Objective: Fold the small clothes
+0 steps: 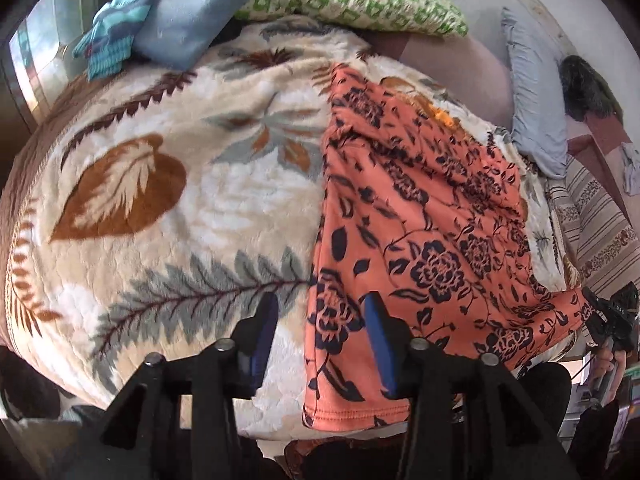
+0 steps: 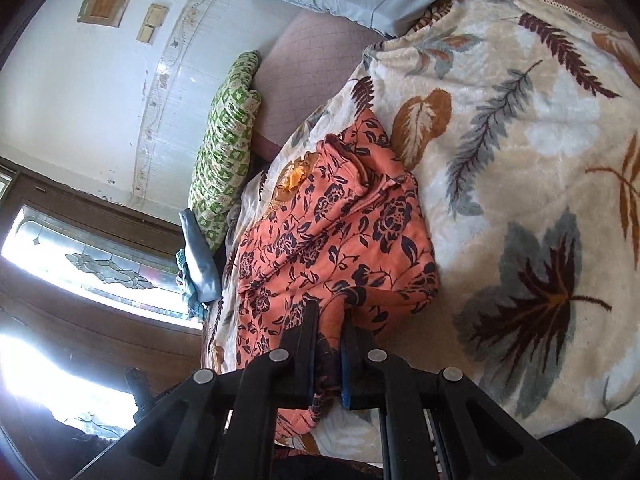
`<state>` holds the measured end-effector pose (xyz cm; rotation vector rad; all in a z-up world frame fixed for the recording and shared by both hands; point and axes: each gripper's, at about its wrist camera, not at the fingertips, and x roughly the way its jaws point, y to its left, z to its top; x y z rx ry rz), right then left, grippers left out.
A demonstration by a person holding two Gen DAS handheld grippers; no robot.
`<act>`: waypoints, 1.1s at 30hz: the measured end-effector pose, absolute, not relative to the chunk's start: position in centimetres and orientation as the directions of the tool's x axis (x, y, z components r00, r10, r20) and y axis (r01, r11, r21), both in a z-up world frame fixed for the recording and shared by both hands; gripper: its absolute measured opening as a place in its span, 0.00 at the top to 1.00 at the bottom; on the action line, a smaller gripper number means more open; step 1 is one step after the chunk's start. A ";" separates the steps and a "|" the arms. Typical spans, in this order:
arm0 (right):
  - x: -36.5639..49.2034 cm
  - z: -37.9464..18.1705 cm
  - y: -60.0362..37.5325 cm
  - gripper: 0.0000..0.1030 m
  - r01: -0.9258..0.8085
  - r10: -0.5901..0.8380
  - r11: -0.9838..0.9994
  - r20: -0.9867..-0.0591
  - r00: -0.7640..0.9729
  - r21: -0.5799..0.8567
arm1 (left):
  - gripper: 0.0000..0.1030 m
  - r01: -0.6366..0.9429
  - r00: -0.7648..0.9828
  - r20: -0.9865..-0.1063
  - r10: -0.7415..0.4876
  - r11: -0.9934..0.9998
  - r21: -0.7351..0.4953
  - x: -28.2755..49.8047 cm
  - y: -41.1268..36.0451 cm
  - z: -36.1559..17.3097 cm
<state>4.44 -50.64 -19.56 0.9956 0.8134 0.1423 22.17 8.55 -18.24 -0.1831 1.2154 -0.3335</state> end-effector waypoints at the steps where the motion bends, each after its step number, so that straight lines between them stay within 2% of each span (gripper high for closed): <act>1: 3.9 -20.0 -50.6 0.92 0.255 0.459 0.556 -0.548 0.699 0.791 | 0.53 0.139 0.279 -0.895 -0.349 0.936 -0.322 21.8 8.4 -19.4; 9: 2.3 -21.2 -50.4 0.92 0.267 0.462 0.542 -0.548 0.698 0.797 | 0.55 0.135 0.213 -0.889 -0.406 0.913 -0.384 20.2 6.0 -24.0; 10: 2.3 -21.1 -50.2 0.92 0.262 0.463 0.546 -0.547 0.697 0.796 | 0.66 0.139 0.219 -0.891 -0.397 0.917 -0.374 20.0 5.7 -24.2; 11: 2.3 -21.1 -50.0 0.92 0.261 0.462 0.550 -0.549 0.697 0.794 | 0.86 0.143 0.222 -0.895 -0.387 0.921 -0.362 19.9 5.5 -24.5; 14: 2.3 -21.2 -49.9 0.92 0.260 0.463 0.543 -0.543 0.700 0.798 | 0.93 0.142 0.243 -0.887 -0.393 0.919 -0.368 19.5 5.8 -24.6; 23: 1.8 -21.3 -50.2 0.92 0.247 0.472 0.522 -0.518 0.714 0.816 | 0.94 0.149 0.288 -0.775 -0.562 0.826 -0.544 19.3 6.9 -22.0; 33: 1.7 -18.2 -50.5 0.92 0.189 0.460 0.531 -0.469 0.754 0.826 | 0.94 0.196 0.384 -0.708 -0.593 0.801 -0.566 19.8 7.9 -17.0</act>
